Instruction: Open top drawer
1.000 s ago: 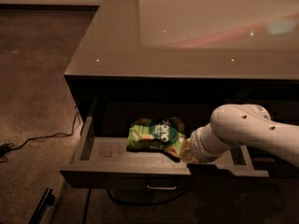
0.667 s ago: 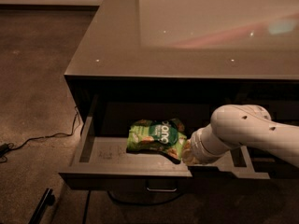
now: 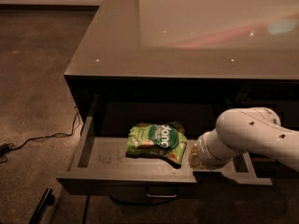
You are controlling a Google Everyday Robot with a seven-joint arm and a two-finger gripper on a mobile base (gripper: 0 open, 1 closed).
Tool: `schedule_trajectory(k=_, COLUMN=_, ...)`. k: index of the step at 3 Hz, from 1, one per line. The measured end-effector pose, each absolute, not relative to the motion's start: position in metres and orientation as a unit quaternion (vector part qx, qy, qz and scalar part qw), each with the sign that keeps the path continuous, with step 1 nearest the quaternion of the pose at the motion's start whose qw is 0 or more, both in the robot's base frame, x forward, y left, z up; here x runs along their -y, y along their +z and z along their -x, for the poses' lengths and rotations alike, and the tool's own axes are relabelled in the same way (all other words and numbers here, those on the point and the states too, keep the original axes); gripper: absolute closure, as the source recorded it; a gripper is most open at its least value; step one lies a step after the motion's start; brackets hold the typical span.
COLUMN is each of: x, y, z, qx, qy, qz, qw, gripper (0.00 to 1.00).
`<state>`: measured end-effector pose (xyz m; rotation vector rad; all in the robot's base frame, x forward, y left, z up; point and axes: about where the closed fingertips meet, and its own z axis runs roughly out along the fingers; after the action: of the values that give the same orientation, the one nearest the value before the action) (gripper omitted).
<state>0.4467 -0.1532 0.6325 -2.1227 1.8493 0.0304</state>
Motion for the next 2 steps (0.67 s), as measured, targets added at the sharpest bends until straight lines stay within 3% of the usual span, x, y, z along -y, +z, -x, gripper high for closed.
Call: schedule_trajectory(k=2, x=0.1711, y=0.6404, z=-0.421, qx=-0.656, qy=0.015, qz=0.742, qw=0.134, gripper=0.58)
